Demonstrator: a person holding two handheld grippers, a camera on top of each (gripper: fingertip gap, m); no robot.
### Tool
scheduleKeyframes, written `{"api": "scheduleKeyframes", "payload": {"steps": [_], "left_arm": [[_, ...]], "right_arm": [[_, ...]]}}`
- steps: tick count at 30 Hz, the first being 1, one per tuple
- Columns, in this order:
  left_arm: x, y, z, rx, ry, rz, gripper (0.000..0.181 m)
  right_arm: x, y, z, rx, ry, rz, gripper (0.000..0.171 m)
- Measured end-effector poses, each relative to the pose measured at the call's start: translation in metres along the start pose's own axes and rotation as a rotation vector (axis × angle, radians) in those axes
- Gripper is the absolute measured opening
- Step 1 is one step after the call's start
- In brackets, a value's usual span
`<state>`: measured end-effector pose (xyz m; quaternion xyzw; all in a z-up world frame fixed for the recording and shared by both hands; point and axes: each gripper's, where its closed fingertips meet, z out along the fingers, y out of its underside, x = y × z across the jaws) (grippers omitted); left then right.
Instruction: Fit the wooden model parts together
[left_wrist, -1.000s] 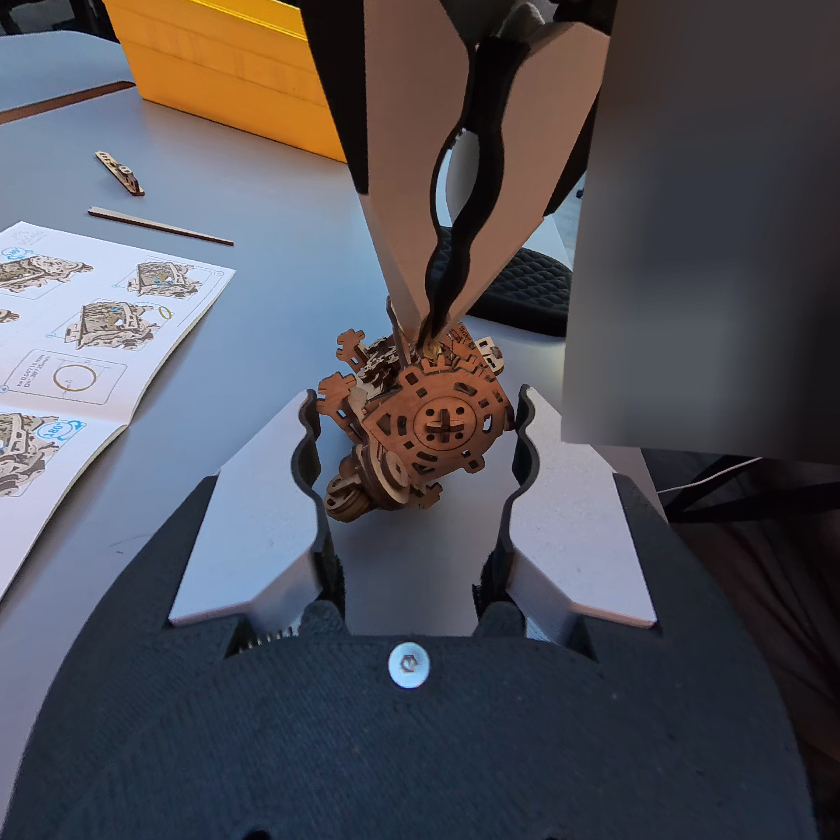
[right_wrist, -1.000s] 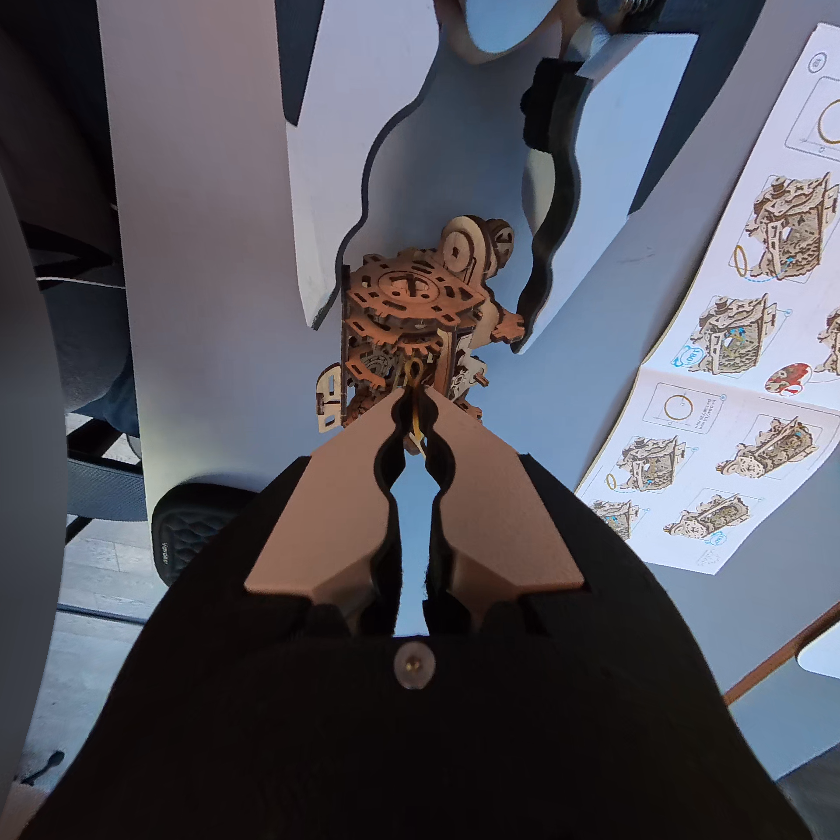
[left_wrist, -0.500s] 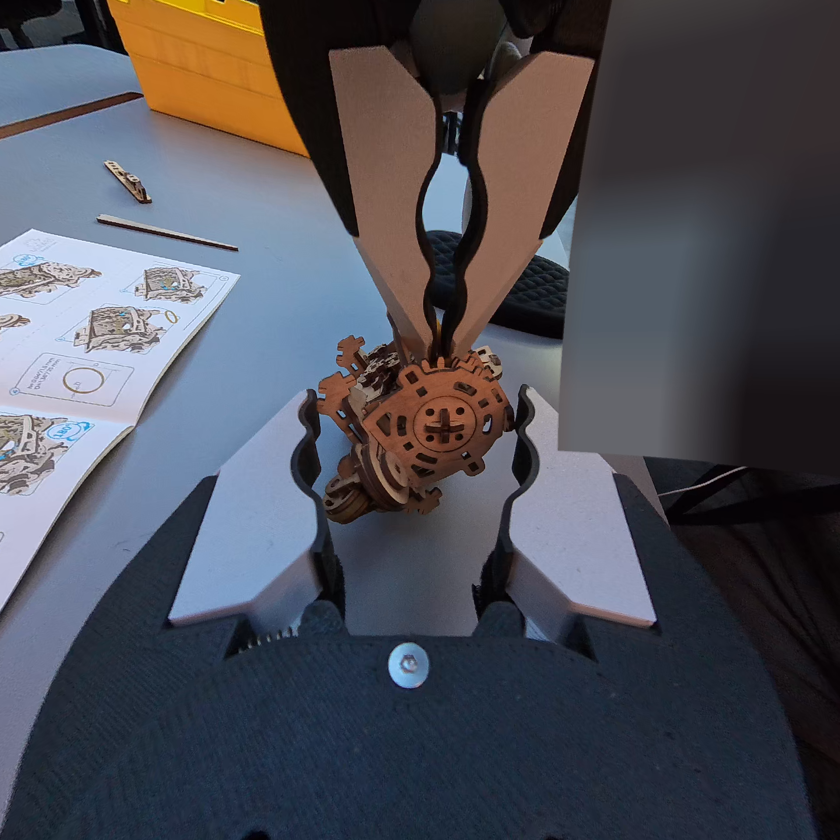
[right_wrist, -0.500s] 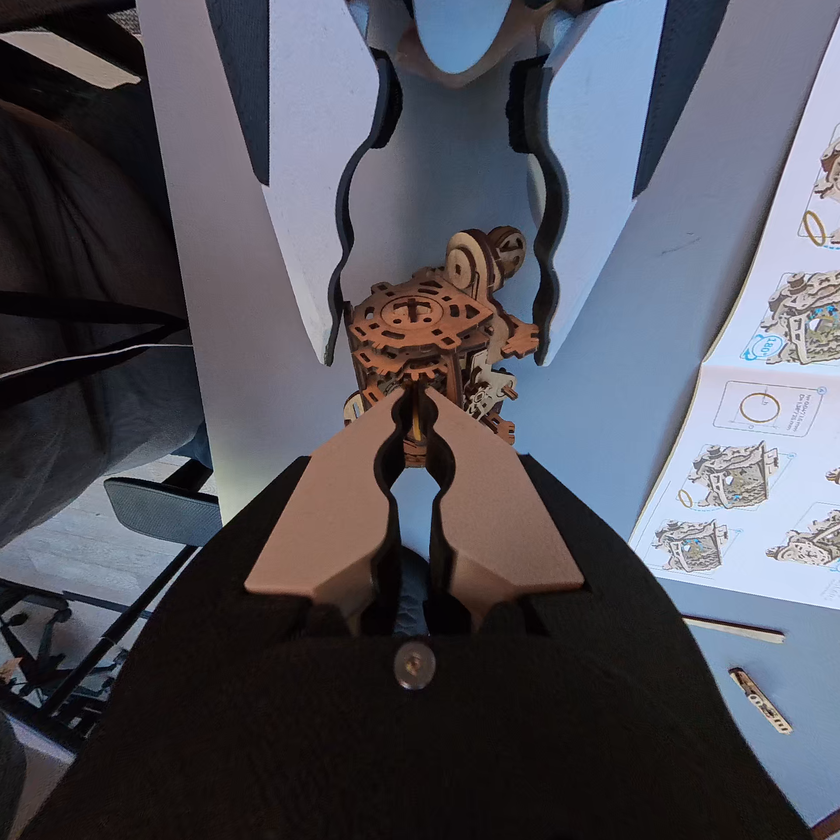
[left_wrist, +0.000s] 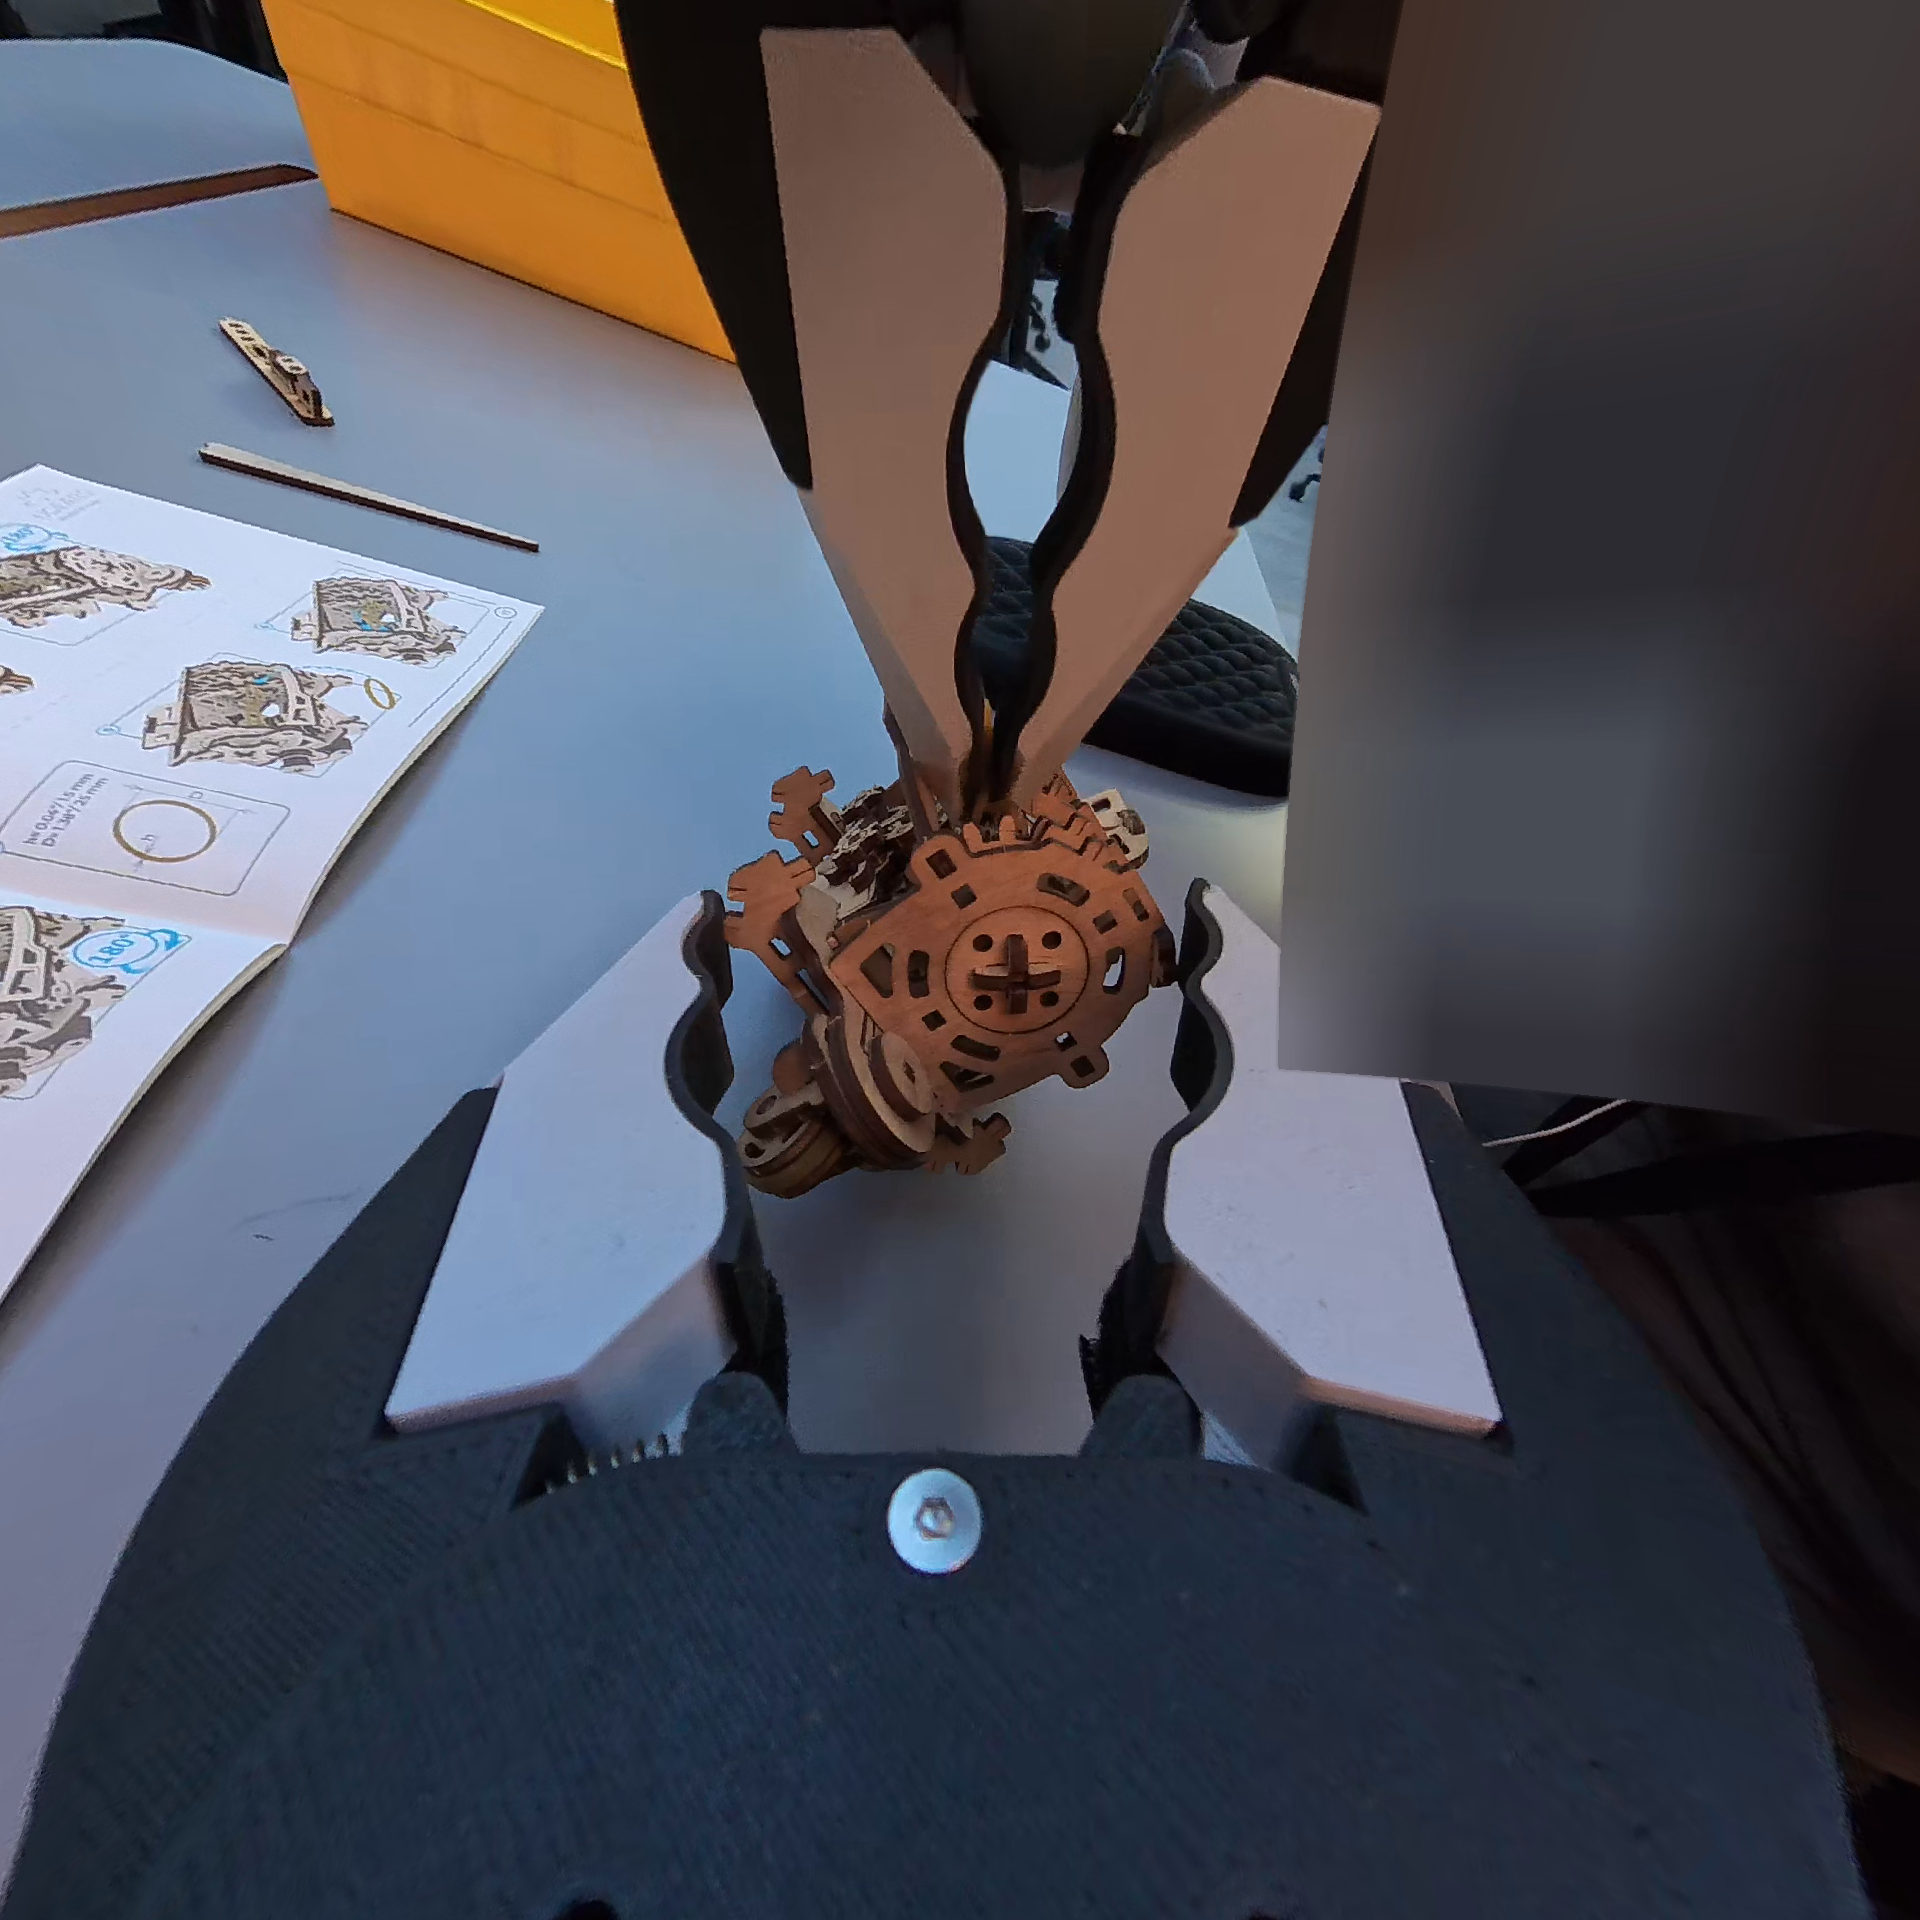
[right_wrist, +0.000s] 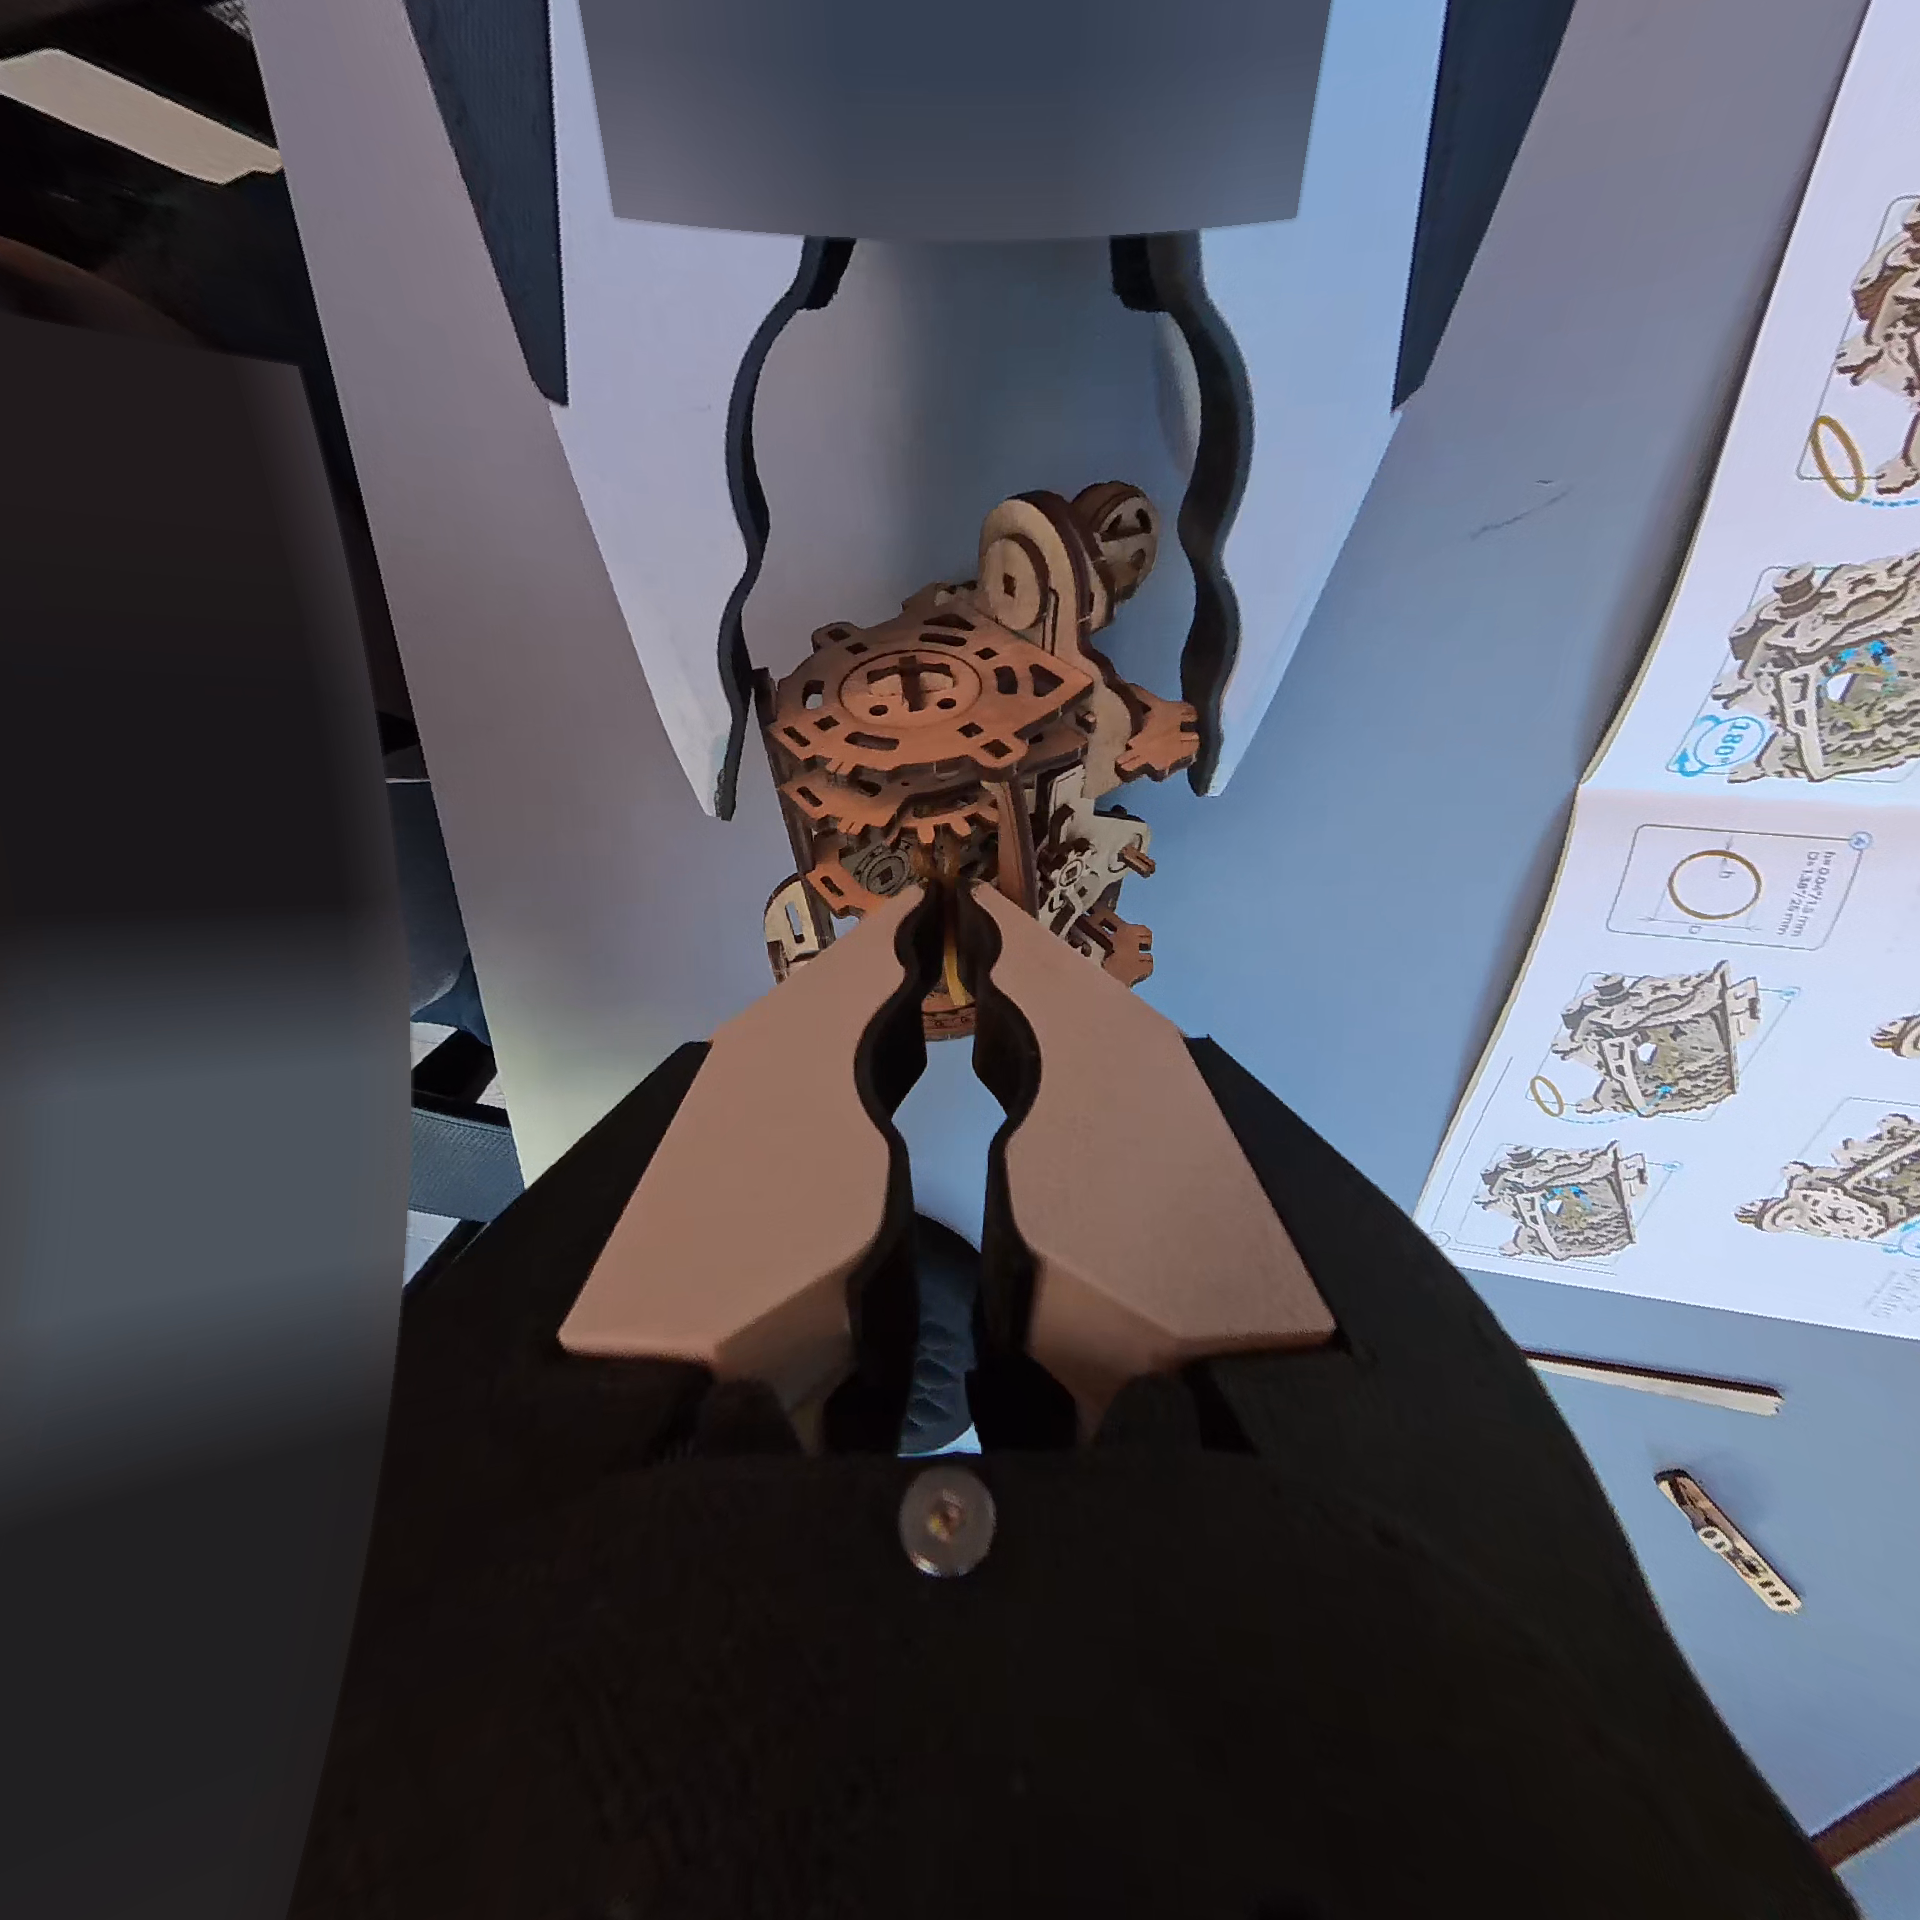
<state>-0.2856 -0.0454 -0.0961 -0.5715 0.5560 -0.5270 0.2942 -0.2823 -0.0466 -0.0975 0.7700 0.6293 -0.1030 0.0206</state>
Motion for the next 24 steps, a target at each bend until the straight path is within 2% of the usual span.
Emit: {"api": "scheduleKeyframes", "payload": {"steps": [16,24], "left_arm": [[-0.0015,-0.0018,-0.0006,0.011,-0.007,-0.008,0.085],[-0.0002,-0.0023,-0.0006,0.014,-0.005,0.004,0.085]], "right_arm": [[0.0024,0.0059,0.002,-0.086,0.04,-0.022,0.0],[-0.0011,0.0061,0.0003,-0.091,-0.027,-0.002,0.0]]}}
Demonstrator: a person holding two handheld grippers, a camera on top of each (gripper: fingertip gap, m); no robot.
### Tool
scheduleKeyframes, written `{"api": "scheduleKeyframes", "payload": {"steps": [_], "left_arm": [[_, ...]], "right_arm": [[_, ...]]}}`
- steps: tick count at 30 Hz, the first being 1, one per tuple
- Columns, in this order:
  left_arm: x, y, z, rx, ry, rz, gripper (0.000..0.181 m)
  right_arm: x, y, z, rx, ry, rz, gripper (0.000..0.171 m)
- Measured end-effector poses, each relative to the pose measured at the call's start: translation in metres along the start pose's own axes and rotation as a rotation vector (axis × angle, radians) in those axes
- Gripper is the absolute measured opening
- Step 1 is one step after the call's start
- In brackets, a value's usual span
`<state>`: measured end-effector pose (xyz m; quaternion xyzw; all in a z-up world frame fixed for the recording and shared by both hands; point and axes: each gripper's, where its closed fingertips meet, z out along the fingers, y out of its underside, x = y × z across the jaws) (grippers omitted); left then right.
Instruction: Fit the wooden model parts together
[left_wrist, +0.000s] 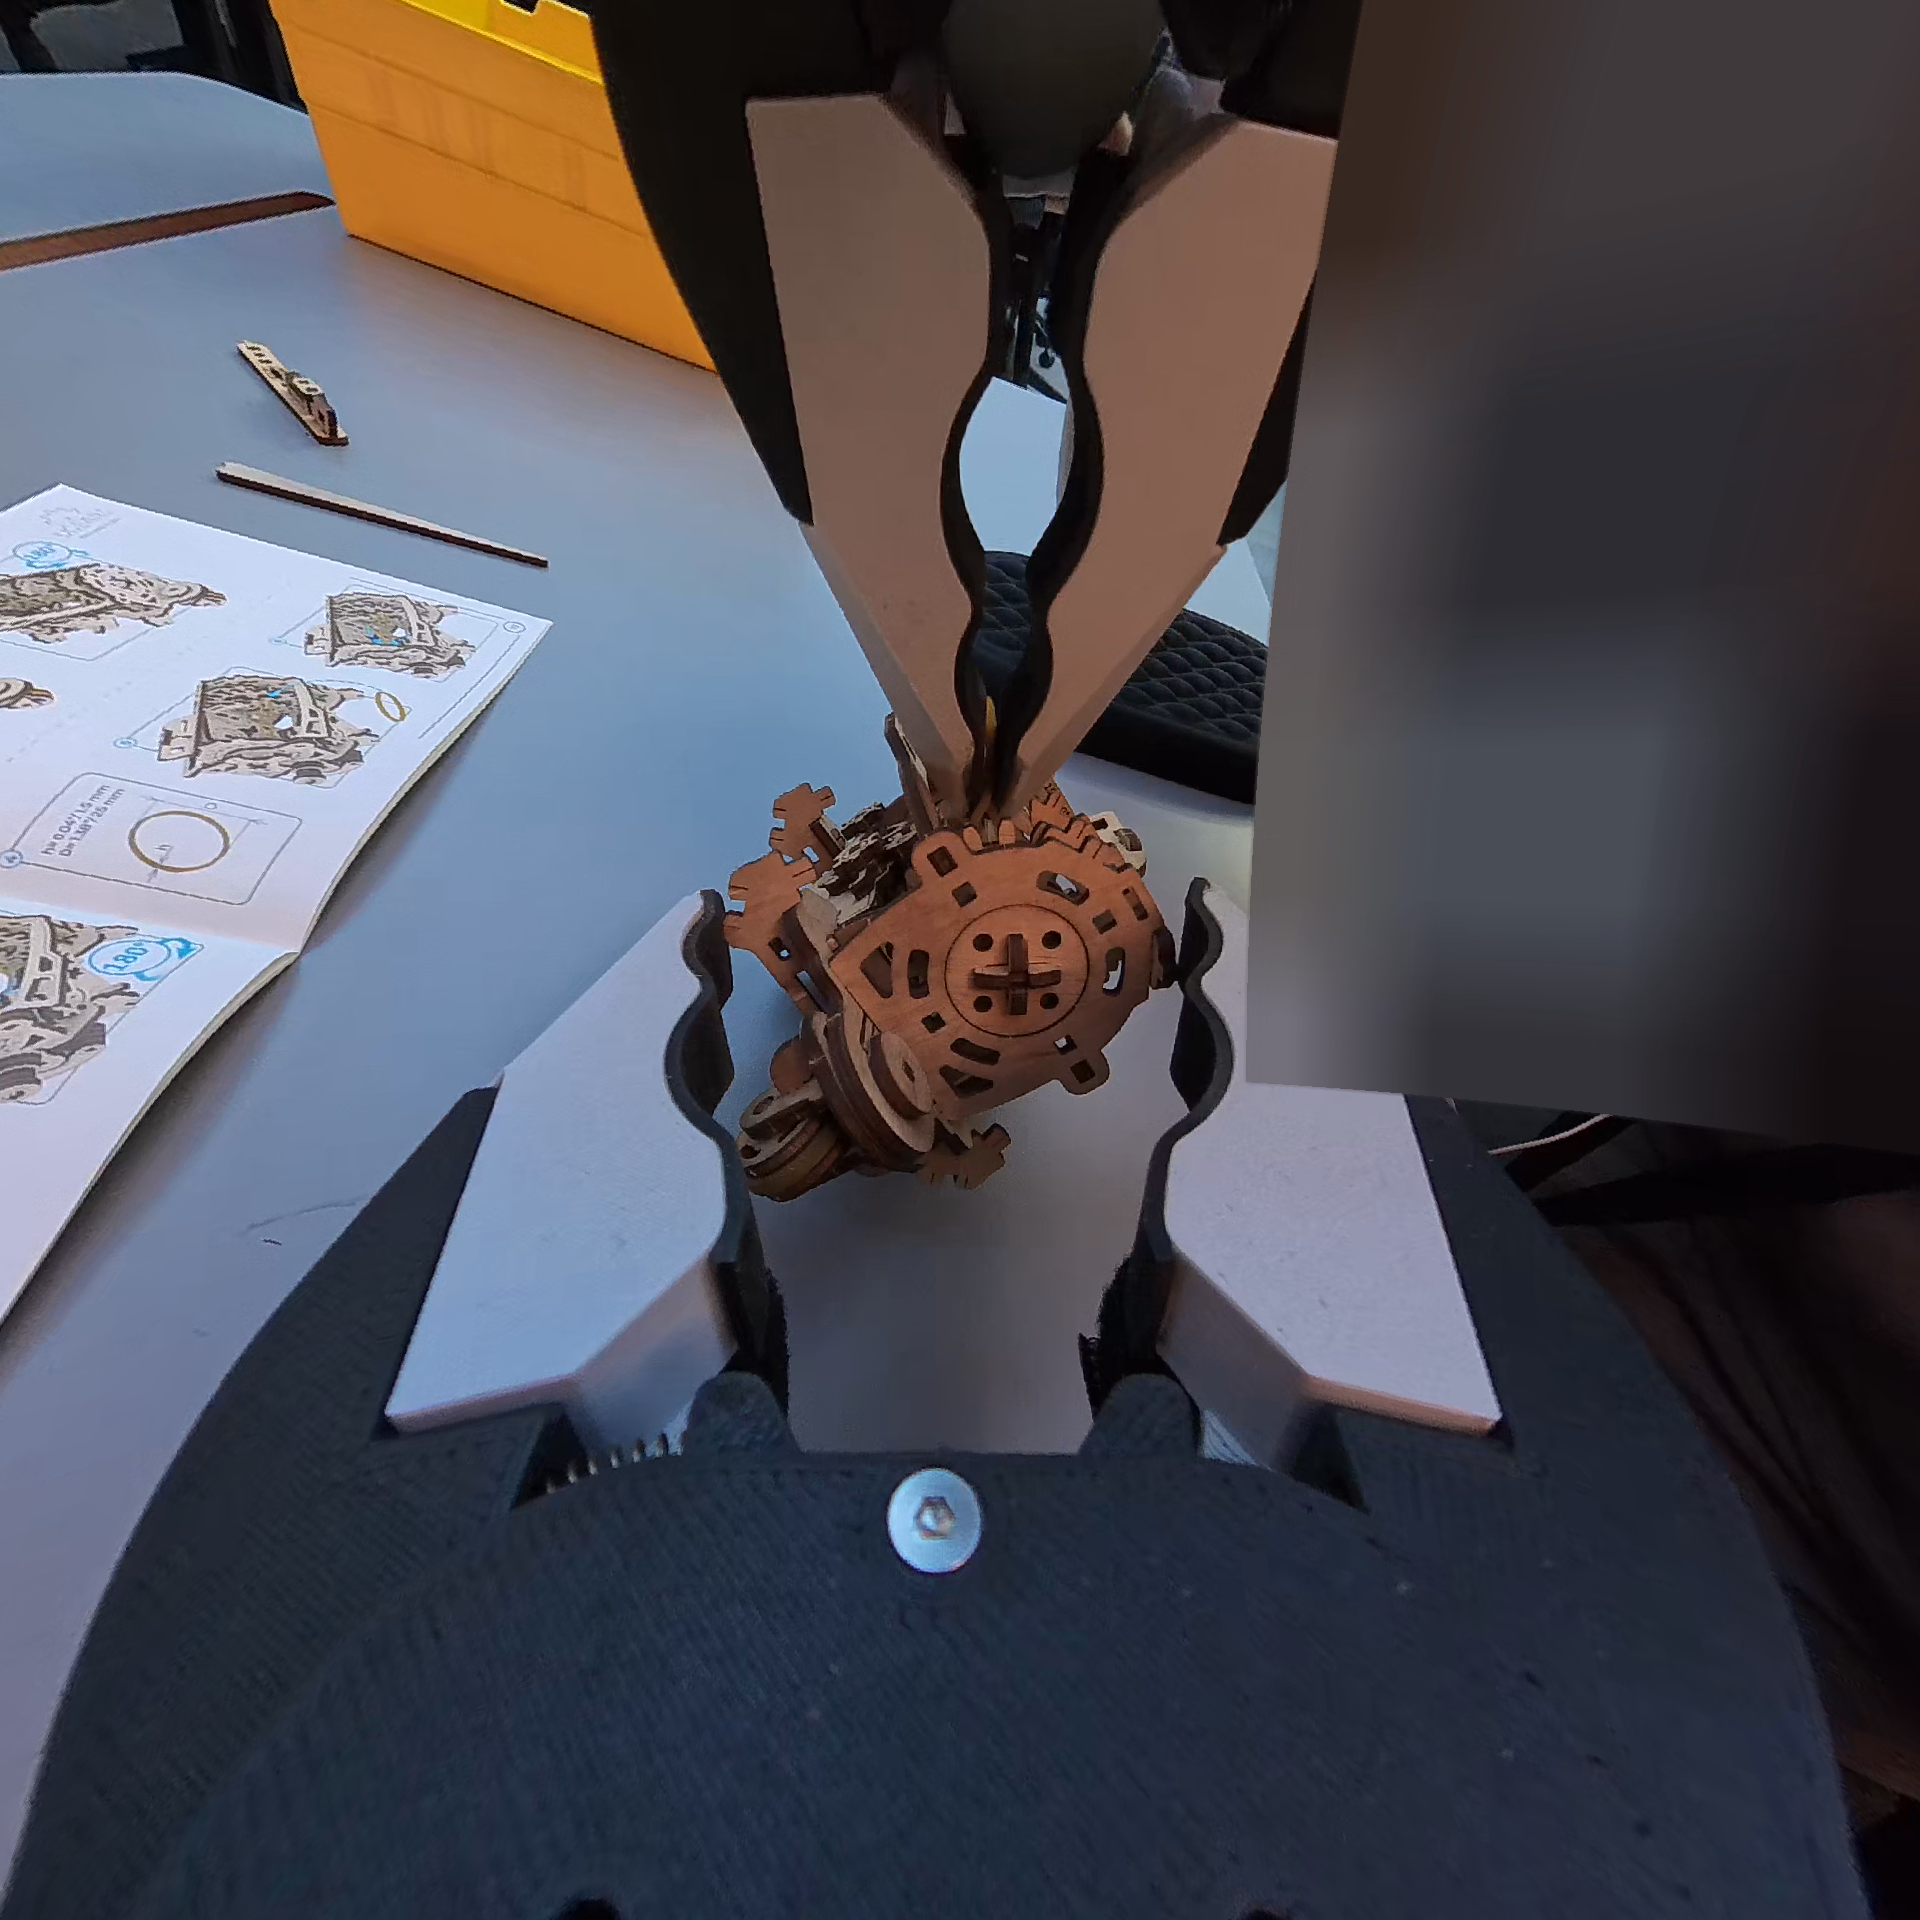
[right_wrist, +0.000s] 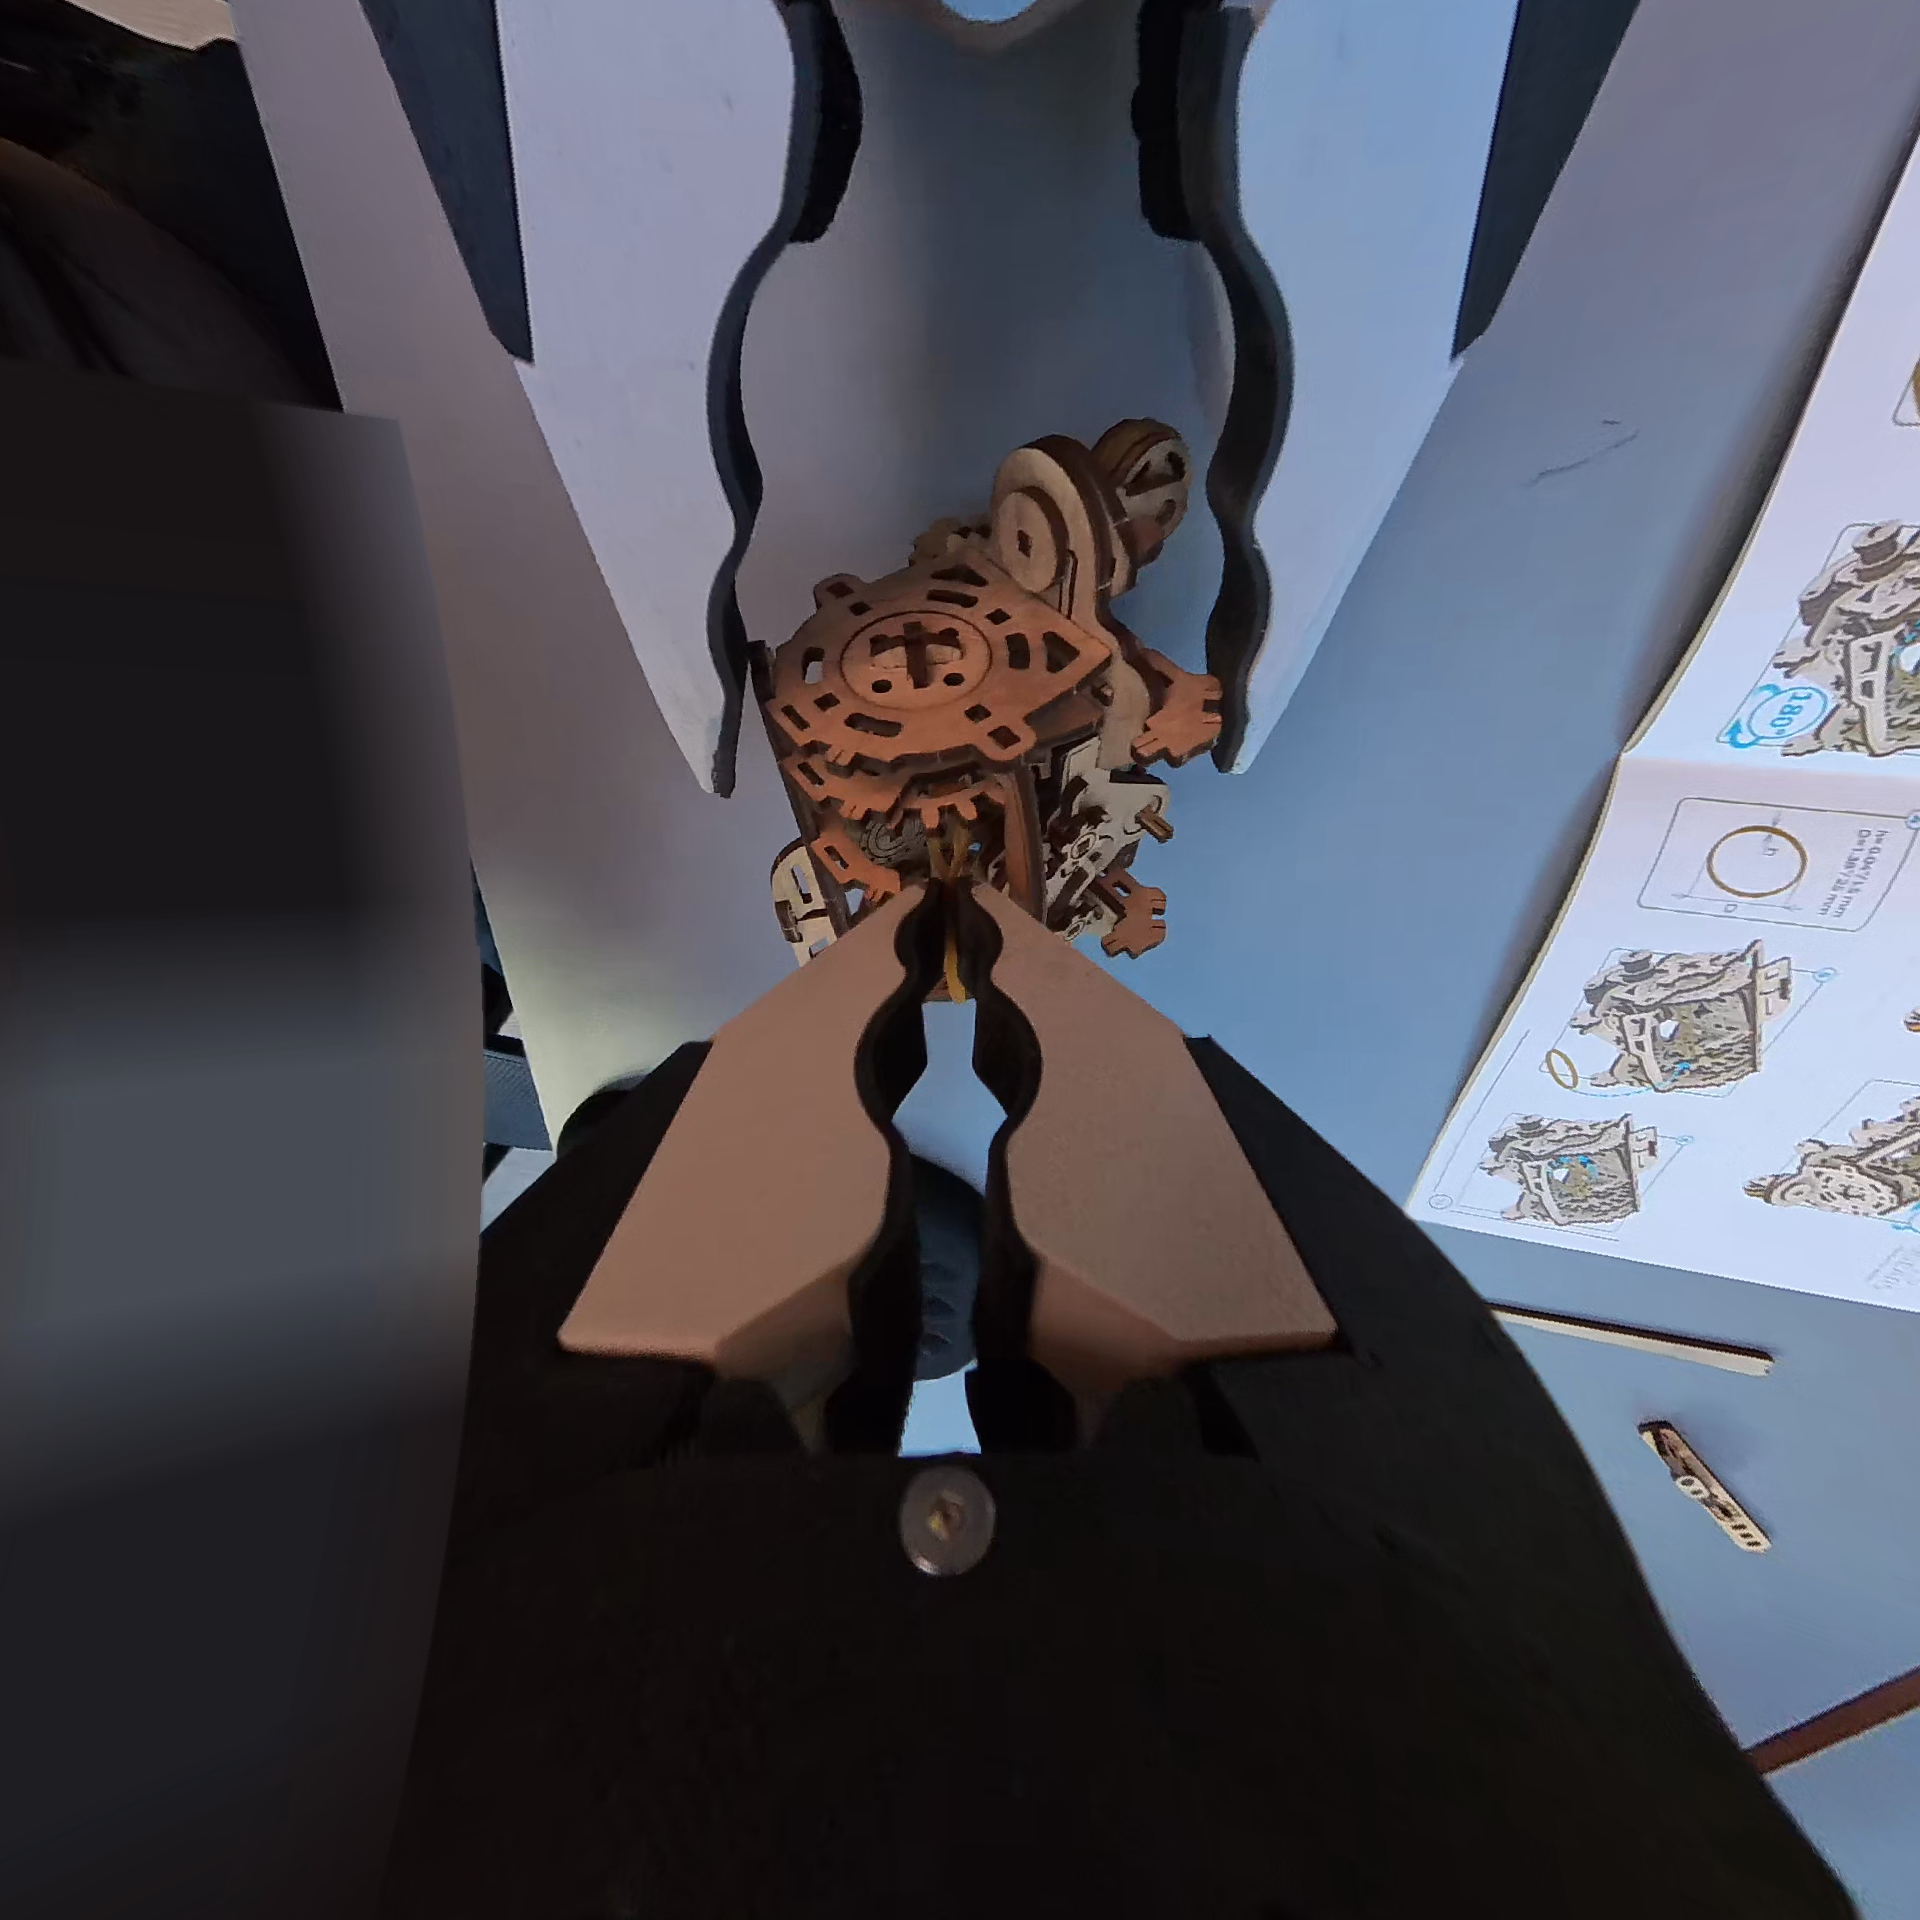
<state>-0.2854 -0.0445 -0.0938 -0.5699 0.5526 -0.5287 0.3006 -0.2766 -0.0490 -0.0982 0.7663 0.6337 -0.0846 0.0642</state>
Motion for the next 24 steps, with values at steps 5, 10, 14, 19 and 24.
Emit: {"api": "scheduleKeyframes", "payload": {"steps": [5,10,14,19,24], "left_arm": [[0.0008,0.0003,0.0002,-0.004,0.0,0.011,0.085],[0.0016,0.0008,0.0006,-0.007,0.004,0.021,0.085],[0.002,0.0012,0.0006,-0.006,0.008,0.022,0.085],[0.0022,0.0015,0.0006,-0.008,0.009,0.027,0.085],[0.0022,0.0017,0.0006,-0.009,0.008,0.028,0.085]], "right_arm": [[-0.0016,0.0011,0.0018,0.002,-0.049,-0.008,0.0],[-0.005,-0.0029,-0.0034,0.038,-0.073,-0.06,0.0],[-0.0047,-0.0015,-0.0006,0.022,-0.071,-0.067,0.0],[-0.0044,-0.0019,0.0009,0.018,-0.07,-0.077,0.0],[-0.0039,-0.0023,0.0014,-0.001,-0.056,-0.1,0.0]]}}
